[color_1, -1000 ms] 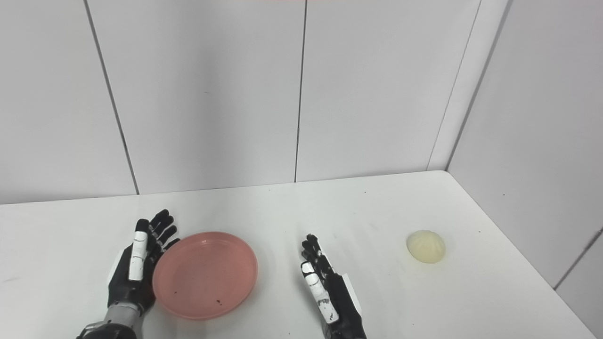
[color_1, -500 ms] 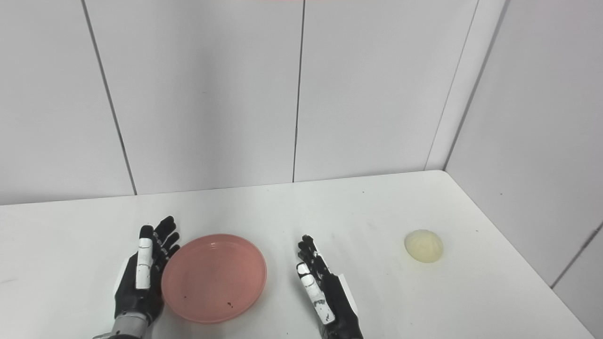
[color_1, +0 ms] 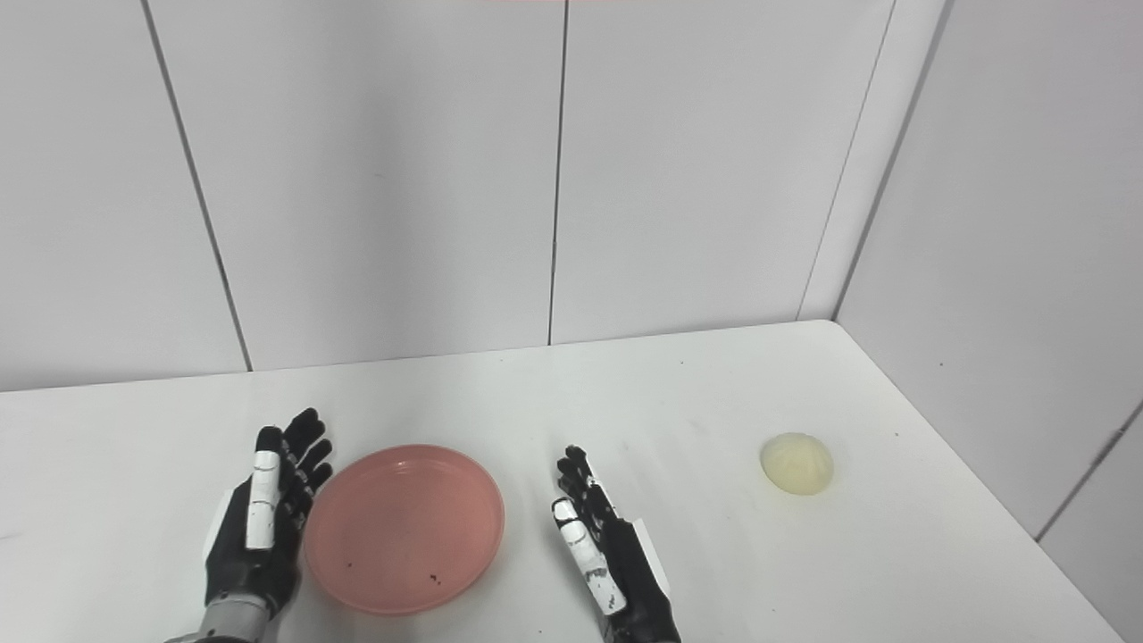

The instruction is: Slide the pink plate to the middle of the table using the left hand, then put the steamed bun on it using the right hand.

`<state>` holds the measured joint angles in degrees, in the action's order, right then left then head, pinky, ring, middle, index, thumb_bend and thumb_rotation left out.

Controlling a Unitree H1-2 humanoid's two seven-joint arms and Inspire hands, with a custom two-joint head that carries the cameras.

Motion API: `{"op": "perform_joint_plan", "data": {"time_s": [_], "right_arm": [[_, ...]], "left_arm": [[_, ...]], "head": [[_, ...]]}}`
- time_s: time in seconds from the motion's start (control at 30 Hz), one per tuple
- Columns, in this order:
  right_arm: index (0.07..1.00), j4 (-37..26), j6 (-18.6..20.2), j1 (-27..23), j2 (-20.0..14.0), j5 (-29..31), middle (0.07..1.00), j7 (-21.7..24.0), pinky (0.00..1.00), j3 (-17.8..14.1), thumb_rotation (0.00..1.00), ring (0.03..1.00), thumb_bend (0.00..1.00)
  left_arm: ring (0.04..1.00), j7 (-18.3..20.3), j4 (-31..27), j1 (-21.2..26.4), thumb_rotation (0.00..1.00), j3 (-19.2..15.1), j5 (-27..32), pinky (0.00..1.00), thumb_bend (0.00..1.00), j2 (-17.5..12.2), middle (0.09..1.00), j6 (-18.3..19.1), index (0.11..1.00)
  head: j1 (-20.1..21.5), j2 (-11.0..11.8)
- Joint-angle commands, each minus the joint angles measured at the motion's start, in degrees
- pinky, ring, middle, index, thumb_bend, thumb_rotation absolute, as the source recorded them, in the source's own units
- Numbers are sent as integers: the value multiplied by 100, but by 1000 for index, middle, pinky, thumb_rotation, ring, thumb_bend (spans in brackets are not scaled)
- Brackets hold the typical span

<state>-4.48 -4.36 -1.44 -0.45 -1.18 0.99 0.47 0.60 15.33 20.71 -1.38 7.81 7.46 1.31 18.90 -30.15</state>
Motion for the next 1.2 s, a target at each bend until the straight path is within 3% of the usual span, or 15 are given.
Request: {"op": "perform_joint_plan", "data": {"time_s": [0.0, 0.1, 0.27, 0.43, 0.67, 0.77, 0.9, 1.07, 1.17], "right_arm": [[999, 174, -577, 107, 44, -219, 943, -180, 912, -5, 906, 929, 668], [1000, 24, -527, 106, 55, -280, 924, -324, 900, -100, 895, 918, 686], [955, -691, 399, 26, 15, -562, 910, -436, 871, -214, 788, 902, 770], [931, -1200, 959, -120, -113, -865, 908, -495, 818, -317, 727, 896, 834], [935, -1544, 1273, -303, -464, -1155, 923, -509, 812, -553, 701, 908, 859], [921, -1889, 1722, -444, -773, -1461, 924, -388, 801, -643, 688, 906, 852], [911, -2088, 1906, -594, -1145, -1799, 914, -304, 755, -687, 658, 861, 822], [877, -2087, 2144, -784, -1799, -3173, 886, -253, 709, -494, 620, 830, 817], [865, -1992, 2265, -830, -2154, -3762, 900, -72, 741, -426, 615, 874, 831]], "left_arm": [[925, 76, -41, 200, 896, -13, 60, 903, 819, -34, 923, -97, 848], [924, 66, -11, 216, 900, -13, 46, 878, 806, -55, 930, -112, 853], [923, 87, 102, 253, 902, -24, 49, 856, 804, -87, 935, -188, 857], [913, 90, 251, 299, 903, -15, 10, 845, 789, -115, 927, -297, 854], [918, 119, 339, 316, 887, -35, 35, 871, 759, -72, 934, -346, 852], [917, 124, 336, 295, 887, -8, 14, 871, 763, -41, 932, -336, 849], [917, 136, 358, 292, 888, 4, 11, 882, 760, -25, 931, -341, 846], [922, 123, 375, 296, 894, 31, -15, 882, 756, -1, 933, -347, 841], [923, 117, 417, 308, 887, 29, -21, 881, 757, 1, 939, -388, 846]], "head": [[10, 3], [15, 12], [96, 68], [175, 147], [141, 167], [121, 178], [104, 197], [72, 237], [63, 246]]}}
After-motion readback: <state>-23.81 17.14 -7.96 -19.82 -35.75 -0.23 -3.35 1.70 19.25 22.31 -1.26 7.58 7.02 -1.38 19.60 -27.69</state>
